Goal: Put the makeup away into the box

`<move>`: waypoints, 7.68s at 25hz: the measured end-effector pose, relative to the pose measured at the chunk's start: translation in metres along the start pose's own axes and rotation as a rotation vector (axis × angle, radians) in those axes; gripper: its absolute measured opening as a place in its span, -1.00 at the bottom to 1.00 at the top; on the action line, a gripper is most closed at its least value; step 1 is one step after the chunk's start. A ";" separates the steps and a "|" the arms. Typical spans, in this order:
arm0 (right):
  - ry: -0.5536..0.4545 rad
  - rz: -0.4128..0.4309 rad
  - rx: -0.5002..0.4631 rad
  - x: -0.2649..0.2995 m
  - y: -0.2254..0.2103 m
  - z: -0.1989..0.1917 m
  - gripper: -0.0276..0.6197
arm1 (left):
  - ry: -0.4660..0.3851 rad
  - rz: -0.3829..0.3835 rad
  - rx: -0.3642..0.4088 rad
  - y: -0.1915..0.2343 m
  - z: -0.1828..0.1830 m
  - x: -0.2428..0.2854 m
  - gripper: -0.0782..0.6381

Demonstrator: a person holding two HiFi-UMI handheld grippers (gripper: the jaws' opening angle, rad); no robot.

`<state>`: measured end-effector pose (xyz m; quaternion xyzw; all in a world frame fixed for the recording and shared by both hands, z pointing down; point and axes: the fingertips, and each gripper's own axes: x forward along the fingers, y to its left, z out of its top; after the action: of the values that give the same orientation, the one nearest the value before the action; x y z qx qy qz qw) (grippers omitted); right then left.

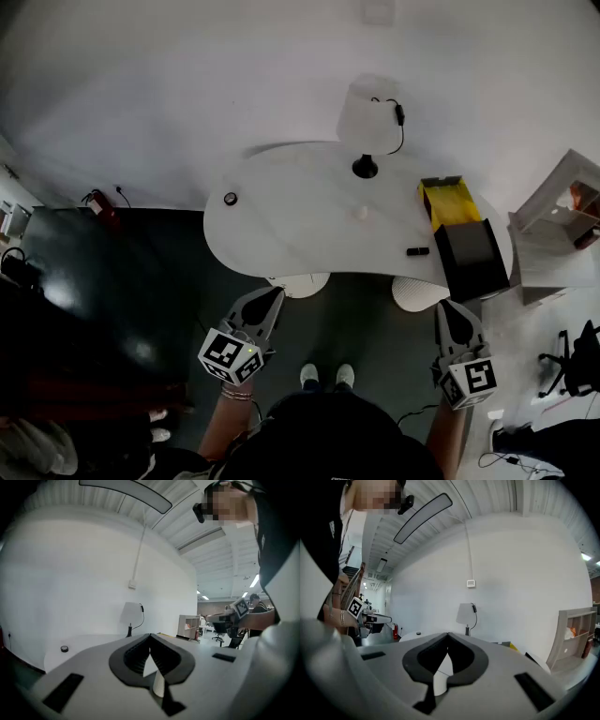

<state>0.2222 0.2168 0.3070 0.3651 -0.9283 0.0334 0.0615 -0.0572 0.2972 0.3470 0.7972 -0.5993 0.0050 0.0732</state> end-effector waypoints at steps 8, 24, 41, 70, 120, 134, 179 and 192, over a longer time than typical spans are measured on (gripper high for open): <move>0.025 -0.002 -0.050 -0.003 -0.009 -0.009 -0.86 | 0.007 -0.011 0.001 -0.008 -0.001 0.002 -0.73; 0.045 0.041 0.018 -0.009 -0.031 -0.023 -0.86 | 0.035 -0.041 -0.006 -0.041 -0.007 0.034 -0.73; 0.104 0.079 0.022 0.002 -0.068 -0.053 -0.85 | 0.069 -0.056 -0.004 -0.071 -0.018 0.085 -0.73; 0.283 -0.009 0.117 0.149 -0.139 -0.081 -0.84 | 0.251 -0.410 -0.072 -0.003 -0.053 0.280 -0.73; 0.785 -0.135 0.250 0.231 -0.178 -0.265 0.15 | 0.477 -0.485 -0.154 -0.006 -0.147 0.382 -0.73; 0.773 -0.053 0.217 0.231 -0.173 -0.246 0.14 | 0.447 -0.438 -0.154 -0.015 -0.136 0.381 -0.73; 0.580 0.052 0.074 0.328 -0.363 -0.163 0.14 | 0.352 -0.243 -0.156 -0.032 -0.104 0.519 -0.73; 0.700 0.108 0.025 0.368 -0.373 -0.203 0.14 | 0.368 -0.188 -0.184 -0.019 -0.128 0.529 -0.73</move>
<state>0.2278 -0.2820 0.5654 0.2827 -0.8685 0.1712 0.3695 0.1205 -0.1869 0.5223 0.8252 -0.4967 0.0887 0.2539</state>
